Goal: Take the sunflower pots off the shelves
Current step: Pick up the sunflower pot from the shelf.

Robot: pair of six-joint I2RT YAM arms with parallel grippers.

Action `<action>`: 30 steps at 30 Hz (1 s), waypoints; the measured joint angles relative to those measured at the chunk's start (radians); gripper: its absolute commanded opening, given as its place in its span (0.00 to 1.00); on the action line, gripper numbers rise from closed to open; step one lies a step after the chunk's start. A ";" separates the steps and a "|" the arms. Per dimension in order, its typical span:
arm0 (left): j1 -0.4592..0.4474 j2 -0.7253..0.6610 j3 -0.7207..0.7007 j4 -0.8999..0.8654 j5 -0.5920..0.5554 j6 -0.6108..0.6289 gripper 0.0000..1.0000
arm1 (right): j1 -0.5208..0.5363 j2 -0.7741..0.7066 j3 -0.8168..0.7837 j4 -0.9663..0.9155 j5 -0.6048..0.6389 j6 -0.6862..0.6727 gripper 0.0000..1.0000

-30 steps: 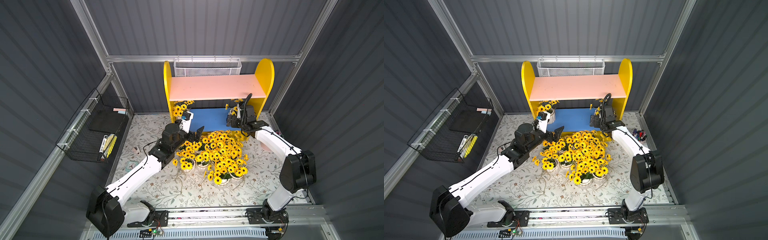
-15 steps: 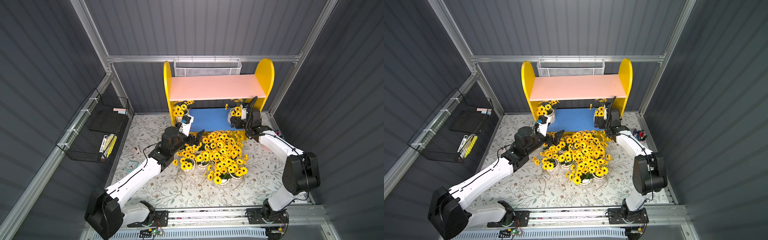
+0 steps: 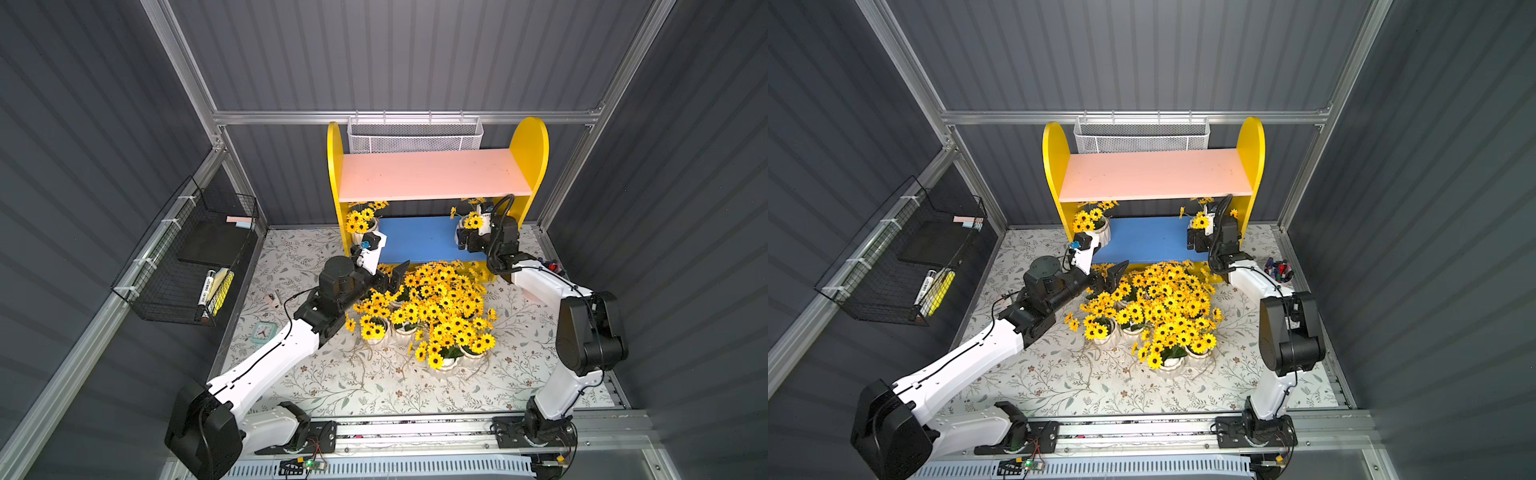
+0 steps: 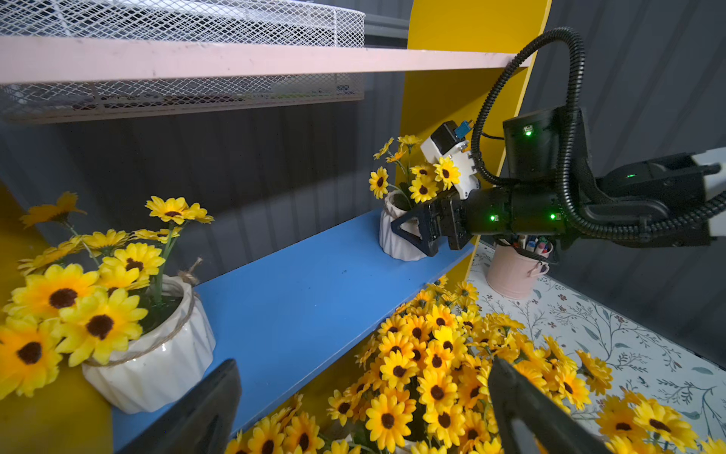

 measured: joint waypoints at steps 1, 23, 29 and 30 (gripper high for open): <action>0.000 0.000 0.000 0.001 0.000 0.000 0.99 | -0.002 0.009 0.000 0.016 -0.005 0.002 0.99; 0.002 0.000 -0.004 0.005 -0.001 0.021 0.99 | -0.009 0.083 0.012 0.159 -0.053 0.009 0.38; 0.002 -0.004 -0.007 0.005 -0.011 0.026 0.99 | -0.010 0.040 -0.033 0.159 -0.098 0.017 0.00; 0.002 -0.004 -0.007 0.005 -0.012 0.026 0.99 | -0.009 0.032 -0.040 0.155 -0.106 0.020 0.00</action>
